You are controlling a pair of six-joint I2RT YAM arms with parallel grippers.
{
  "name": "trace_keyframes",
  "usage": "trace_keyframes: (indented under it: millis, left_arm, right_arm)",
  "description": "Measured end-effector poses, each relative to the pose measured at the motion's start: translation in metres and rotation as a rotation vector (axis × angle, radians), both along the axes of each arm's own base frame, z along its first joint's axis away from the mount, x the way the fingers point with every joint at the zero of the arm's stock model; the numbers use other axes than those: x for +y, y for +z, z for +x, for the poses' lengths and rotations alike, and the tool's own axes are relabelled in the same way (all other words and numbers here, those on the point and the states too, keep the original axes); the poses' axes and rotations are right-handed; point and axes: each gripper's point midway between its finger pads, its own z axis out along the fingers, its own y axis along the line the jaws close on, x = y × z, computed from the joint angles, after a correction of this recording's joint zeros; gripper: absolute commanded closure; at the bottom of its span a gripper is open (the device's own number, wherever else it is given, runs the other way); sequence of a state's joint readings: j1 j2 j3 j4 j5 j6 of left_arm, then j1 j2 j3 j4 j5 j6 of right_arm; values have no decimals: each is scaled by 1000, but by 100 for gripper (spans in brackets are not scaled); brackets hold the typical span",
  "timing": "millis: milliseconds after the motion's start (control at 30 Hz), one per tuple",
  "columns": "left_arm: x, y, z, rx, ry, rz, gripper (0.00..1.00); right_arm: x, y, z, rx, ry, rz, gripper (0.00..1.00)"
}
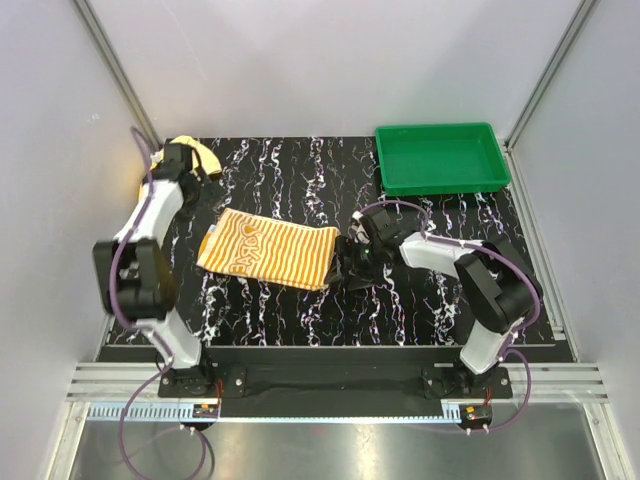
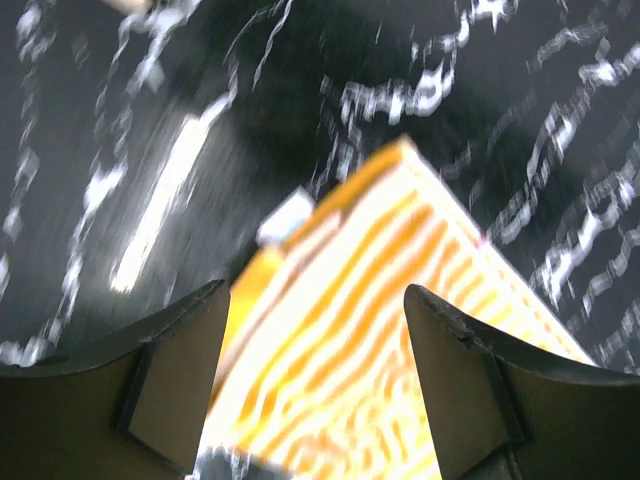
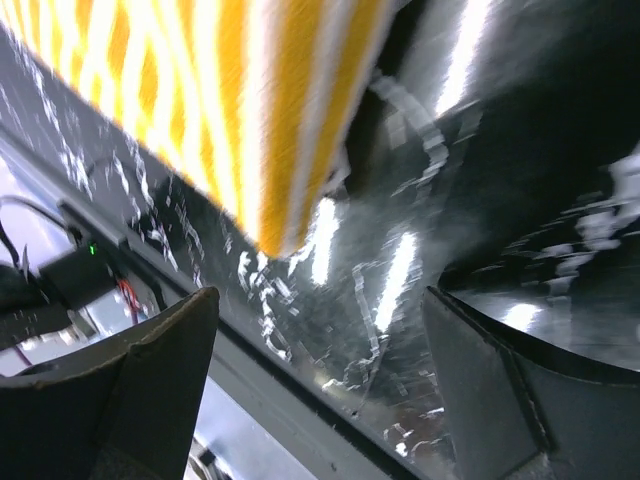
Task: Roll the towels
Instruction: Fold the towel
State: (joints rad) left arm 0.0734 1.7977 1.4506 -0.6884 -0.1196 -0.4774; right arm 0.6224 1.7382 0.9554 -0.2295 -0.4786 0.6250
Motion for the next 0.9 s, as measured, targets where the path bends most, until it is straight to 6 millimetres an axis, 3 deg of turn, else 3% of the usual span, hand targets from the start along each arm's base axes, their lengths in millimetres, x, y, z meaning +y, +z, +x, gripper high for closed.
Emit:
trace_keyframes:
  millis: [100, 167, 333, 433, 500, 567, 600, 633, 700, 767, 900]
  left_arm:
    - [-4, 16, -32, -48, 21, -11, 25]
    - [-6, 12, -49, -44, 33, -21, 27]
    - [-12, -41, -78, 72, 61, -59, 30]
    - [-17, -68, -100, 157, 78, -85, 33]
    - [-18, -76, -101, 173, 84, -93, 37]
    - [-18, -83, -97, 176, 94, -98, 44]
    - [-18, -87, -95, 181, 97, -101, 58]
    - [-18, -90, -95, 189, 103, -103, 63]
    - [-19, -89, -88, 185, 102, -112, 74]
    - [-21, -89, -81, 180, 97, -123, 74]
    - [-24, -88, -74, 166, 87, -134, 74]
  right_arm:
    - [-9, -5, 18, 12, -52, 4, 16]
    - [-7, -6, 31, 22, -71, 23, 18]
    - [13, -6, 59, 8, -64, 81, 24]
    - [20, -8, 65, 10, -58, 105, 32]
    - [23, -10, 67, 16, -57, 110, 37]
    - [24, -12, 68, 19, -57, 112, 49]
    - [24, -15, 68, 20, -57, 112, 55]
    - [24, -17, 68, 26, -56, 112, 68]
    - [24, -23, 68, 29, -58, 104, 79]
    - [24, -26, 68, 37, -54, 106, 90]
    - [18, -29, 69, 42, -65, 113, 95]
